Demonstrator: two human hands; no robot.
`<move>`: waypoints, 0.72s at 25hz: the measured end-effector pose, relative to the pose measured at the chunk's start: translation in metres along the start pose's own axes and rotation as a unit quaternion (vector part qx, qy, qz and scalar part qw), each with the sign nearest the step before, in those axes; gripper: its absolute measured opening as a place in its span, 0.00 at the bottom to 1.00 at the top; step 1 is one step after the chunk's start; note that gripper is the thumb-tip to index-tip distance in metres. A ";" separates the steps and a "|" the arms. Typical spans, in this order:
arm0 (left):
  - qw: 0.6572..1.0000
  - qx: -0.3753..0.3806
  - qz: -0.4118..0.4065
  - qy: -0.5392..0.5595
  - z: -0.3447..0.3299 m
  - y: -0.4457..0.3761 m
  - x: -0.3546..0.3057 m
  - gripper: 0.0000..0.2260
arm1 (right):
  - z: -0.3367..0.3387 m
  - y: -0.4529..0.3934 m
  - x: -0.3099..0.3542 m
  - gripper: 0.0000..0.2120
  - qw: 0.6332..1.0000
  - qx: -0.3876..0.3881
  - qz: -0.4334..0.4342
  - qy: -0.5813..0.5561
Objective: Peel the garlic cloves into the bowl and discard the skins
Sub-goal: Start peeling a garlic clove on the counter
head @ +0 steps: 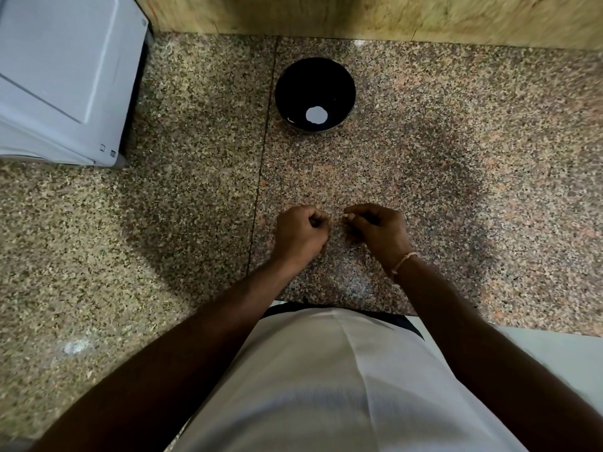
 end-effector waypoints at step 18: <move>0.998 0.019 -0.027 0.044 -0.013 -0.005 -0.006 0.06 | 0.007 0.000 -0.003 0.05 0.999 -0.019 -0.004 0.038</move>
Point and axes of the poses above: each hand's wrist, its own y-axis away from the middle knuckle, its own z-axis out of the back of the hand, x = y × z, the point moved 6 cm from there along -y, towards the middle knuckle, and after that the axes turned 4 degrees about x, right-handed, at the moved point
